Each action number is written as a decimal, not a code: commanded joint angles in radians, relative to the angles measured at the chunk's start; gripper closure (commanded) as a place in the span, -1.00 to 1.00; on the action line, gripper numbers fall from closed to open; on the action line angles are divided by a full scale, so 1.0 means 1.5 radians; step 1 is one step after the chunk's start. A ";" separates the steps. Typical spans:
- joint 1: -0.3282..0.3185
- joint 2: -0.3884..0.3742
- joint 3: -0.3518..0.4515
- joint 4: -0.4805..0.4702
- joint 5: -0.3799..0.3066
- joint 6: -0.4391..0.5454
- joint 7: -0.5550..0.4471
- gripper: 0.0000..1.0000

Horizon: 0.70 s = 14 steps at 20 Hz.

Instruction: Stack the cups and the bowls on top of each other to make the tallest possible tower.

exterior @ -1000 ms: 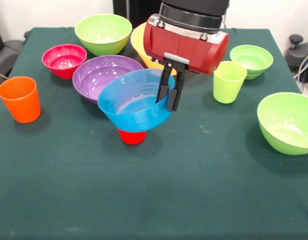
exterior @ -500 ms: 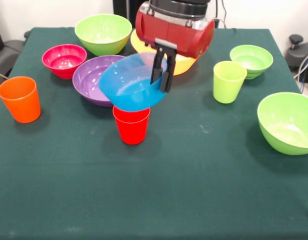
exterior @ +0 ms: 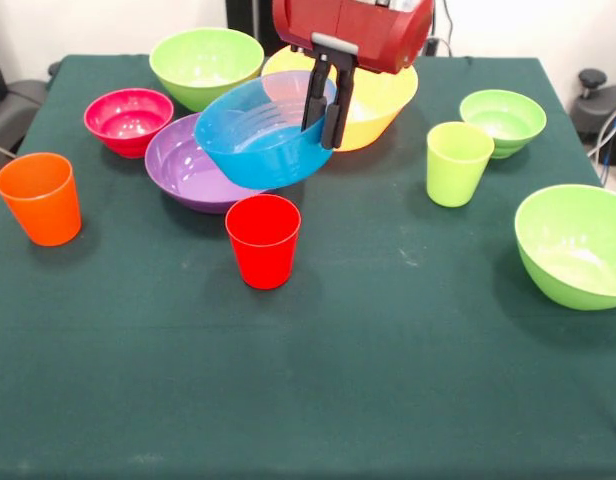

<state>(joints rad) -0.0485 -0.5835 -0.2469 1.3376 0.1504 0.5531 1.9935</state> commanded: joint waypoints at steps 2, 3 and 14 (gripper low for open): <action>0.000 0.016 0.080 0.051 -0.054 0.005 -0.021 1.00; -0.001 0.017 0.080 0.052 -0.055 0.001 -0.019 1.00; -0.010 0.029 0.084 0.063 -0.080 -0.047 -0.006 1.00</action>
<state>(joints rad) -0.0499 -0.5852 -0.2314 1.3414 0.1073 0.5405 1.9935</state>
